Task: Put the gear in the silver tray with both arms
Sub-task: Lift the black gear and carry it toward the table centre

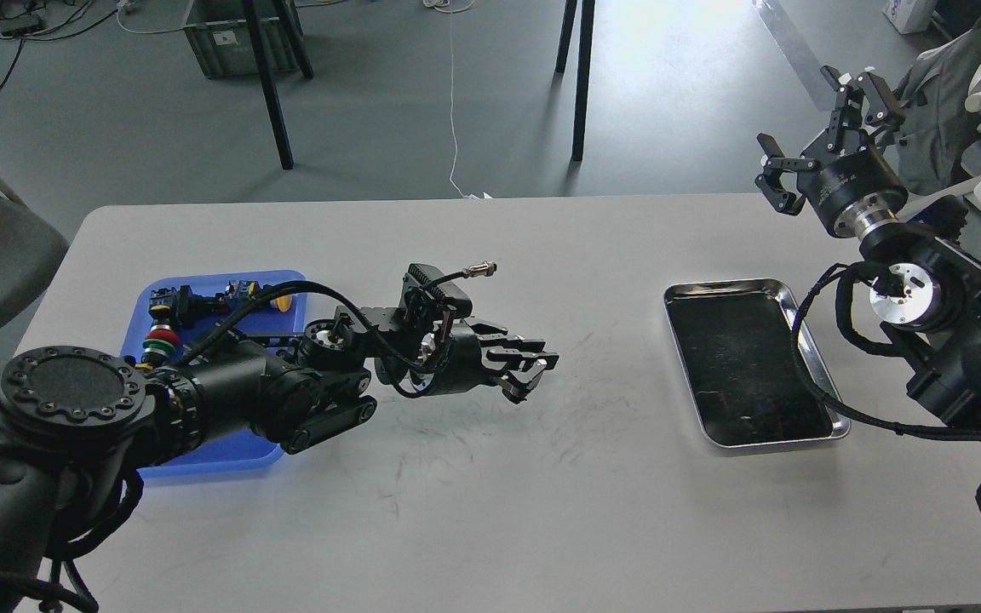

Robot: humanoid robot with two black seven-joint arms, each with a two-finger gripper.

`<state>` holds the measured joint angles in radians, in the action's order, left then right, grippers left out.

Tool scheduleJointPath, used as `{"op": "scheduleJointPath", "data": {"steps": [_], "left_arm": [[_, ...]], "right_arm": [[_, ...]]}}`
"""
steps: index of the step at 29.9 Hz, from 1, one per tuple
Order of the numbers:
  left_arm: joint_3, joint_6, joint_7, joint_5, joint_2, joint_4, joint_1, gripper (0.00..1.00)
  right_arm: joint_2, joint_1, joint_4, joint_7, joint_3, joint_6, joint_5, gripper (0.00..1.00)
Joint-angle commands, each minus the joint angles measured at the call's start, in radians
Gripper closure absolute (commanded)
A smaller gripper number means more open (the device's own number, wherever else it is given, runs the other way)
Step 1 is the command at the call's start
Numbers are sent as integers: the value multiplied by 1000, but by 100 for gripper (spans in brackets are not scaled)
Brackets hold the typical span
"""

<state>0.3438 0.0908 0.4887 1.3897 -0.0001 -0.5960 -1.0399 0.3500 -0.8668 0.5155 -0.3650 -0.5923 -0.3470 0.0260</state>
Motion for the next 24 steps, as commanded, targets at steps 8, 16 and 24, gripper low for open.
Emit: {"op": "scheduleJointPath", "data": {"steps": [8,16,24], "left_arm": [[-5,0,0,-12,0,-7,6,70],[-17,-2,0,-32,0,-39,3,46],[-100,3,0,-146,0,-21,-40,32]], "right_arm": [[1,3,0,-2,2,-3,0,1],[3,5,1,0,2,-1,0,1],[4,-4,-3,8,22,19,0,1]]}}
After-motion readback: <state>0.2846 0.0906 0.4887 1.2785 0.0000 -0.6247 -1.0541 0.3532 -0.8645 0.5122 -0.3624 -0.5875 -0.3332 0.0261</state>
